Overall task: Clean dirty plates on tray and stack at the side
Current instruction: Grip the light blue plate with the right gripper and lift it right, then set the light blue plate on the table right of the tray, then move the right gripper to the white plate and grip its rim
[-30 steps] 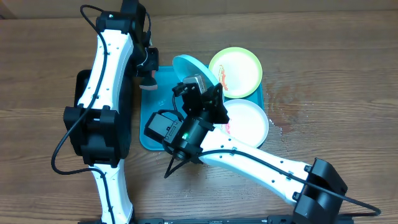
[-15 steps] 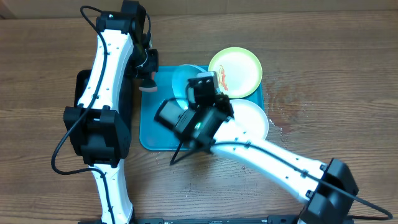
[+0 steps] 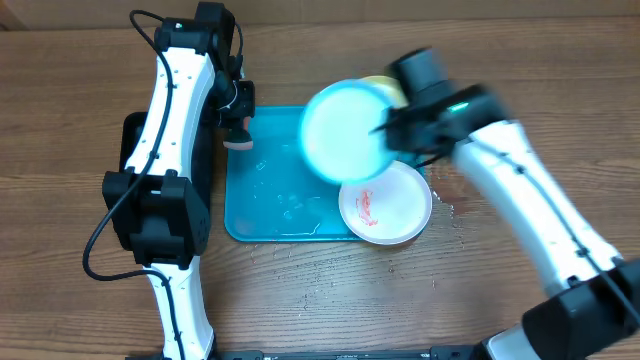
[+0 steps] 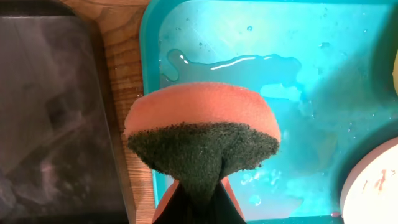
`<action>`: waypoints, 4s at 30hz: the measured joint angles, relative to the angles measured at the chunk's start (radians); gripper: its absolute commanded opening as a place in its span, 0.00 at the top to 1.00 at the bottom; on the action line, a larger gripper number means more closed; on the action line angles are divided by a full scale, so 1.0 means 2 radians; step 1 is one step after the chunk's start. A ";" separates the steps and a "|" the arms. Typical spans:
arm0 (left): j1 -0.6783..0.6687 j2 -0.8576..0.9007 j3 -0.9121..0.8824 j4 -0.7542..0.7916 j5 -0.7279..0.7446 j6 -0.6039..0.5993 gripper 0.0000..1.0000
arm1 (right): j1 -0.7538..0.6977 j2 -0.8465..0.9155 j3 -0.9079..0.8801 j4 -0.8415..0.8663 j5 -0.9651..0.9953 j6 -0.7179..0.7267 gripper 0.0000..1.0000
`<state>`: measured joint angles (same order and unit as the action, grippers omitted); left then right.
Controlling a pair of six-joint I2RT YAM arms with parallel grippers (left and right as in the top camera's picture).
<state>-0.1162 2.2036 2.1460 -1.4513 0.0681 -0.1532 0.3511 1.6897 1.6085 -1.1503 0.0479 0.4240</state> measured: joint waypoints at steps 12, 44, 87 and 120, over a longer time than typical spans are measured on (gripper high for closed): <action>-0.037 0.000 0.000 0.000 0.000 0.000 0.96 | -0.285 -0.001 -0.078 0.067 -0.061 -0.030 0.96; -0.125 -0.025 0.005 -0.023 0.002 -0.001 0.96 | -0.334 -0.001 -0.250 0.150 -0.147 -0.017 0.34; -0.111 -0.201 0.031 -0.034 -0.091 -0.040 0.96 | -0.100 -0.007 -0.317 0.150 -0.127 -0.118 0.96; -0.111 -0.201 0.009 -0.017 -0.093 -0.068 0.96 | 0.132 0.064 -0.265 0.340 -0.048 0.220 0.84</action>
<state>-0.3382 1.8023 2.1639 -1.4845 -0.1173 -0.2901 0.6155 1.8187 1.0794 -0.4709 -0.0486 0.8639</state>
